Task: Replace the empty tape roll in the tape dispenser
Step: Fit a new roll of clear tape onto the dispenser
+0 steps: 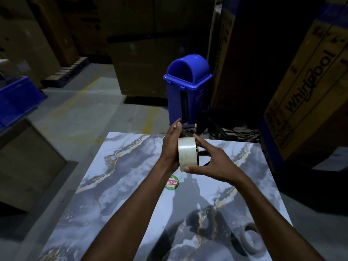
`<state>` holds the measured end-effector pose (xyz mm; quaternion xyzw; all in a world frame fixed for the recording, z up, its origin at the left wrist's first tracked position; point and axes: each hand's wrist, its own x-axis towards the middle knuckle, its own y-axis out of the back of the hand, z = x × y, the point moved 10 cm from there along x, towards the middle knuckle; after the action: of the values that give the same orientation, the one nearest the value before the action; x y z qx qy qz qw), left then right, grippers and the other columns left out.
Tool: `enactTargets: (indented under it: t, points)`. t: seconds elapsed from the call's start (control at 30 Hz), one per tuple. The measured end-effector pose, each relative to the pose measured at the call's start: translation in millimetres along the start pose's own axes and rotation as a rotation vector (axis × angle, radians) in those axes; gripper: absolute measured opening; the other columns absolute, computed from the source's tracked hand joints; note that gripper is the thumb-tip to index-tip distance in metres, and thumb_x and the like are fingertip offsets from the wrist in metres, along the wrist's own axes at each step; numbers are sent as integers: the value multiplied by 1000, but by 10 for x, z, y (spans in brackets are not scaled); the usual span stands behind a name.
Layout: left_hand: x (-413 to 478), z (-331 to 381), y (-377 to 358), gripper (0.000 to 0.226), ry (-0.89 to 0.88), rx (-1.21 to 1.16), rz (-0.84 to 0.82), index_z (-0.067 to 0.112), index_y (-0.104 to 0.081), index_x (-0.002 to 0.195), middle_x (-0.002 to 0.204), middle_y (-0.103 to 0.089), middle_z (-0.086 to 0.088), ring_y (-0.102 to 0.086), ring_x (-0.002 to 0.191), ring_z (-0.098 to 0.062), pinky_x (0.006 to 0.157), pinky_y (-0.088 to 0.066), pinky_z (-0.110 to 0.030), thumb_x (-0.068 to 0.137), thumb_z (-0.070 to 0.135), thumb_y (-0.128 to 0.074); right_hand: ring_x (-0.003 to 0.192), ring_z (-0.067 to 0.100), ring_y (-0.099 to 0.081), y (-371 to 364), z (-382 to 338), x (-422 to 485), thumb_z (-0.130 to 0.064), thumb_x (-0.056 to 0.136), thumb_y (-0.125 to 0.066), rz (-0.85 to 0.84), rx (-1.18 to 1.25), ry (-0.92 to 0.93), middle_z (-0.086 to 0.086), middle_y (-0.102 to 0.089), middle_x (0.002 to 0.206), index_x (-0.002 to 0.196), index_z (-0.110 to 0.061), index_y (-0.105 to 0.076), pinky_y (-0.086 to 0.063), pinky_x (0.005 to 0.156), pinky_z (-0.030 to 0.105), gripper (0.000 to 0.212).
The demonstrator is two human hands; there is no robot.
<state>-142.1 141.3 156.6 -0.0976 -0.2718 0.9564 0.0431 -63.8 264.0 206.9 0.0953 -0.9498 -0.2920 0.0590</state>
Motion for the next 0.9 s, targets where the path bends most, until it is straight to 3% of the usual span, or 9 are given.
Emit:
enactTargets:
  t: [0.13,0.2,0.3,0.37,0.47,0.7,0.9]
  points:
    - [-37,151,-40,37,-123,86,-3,14,-60,136,116,-69,-17,-67,95,-25,85,-55,-45,104,32,-57,118,4,-55,286,-317,1,-64,79,-70,214,-160,176,-11,-59,134,140,-30,-55,-59,81,29,72]
    - [-39,183,-39,37,-145,115,17,14,-60,136,121,-70,-15,-69,98,-24,89,-56,-50,104,32,-57,112,7,-57,374,-461,42,-57,83,-71,281,-231,248,-10,-64,123,128,-26,-65,-57,78,27,55]
    - [-63,247,-70,38,-176,155,30,22,-66,130,131,-67,-19,-64,118,-42,100,-50,-62,96,39,-66,93,6,-66,376,-545,172,-49,80,-80,206,-247,248,-9,-70,107,112,-23,-75,-59,75,31,41]
    - [-55,306,-46,35,-211,191,44,22,-67,130,132,-67,-14,-63,123,-39,103,-51,-57,97,34,-66,81,6,-70,392,-568,237,-42,77,-85,165,-229,223,-7,-74,96,102,-21,-80,-60,73,35,33]
    - [-51,372,-40,36,-254,247,39,28,-68,130,136,-65,-9,-63,124,-31,105,-51,-56,96,39,-67,72,6,-73,448,-655,295,-32,79,-86,162,-236,231,-4,-79,86,94,-17,-83,-61,72,34,22]
    - [-5,352,-22,45,-255,290,18,40,-69,126,138,-62,-10,-61,126,-34,104,-49,-61,85,59,-71,63,11,-66,328,-969,278,-22,87,-78,93,-503,460,-1,-76,80,92,-13,-82,-56,62,28,11]
    - [-36,310,63,27,-238,226,38,26,-70,124,127,-70,-15,-65,118,-42,100,-53,-57,98,33,-65,75,28,-63,76,-982,200,-17,92,-65,91,-746,557,7,-68,82,87,-10,-74,-53,63,39,12]
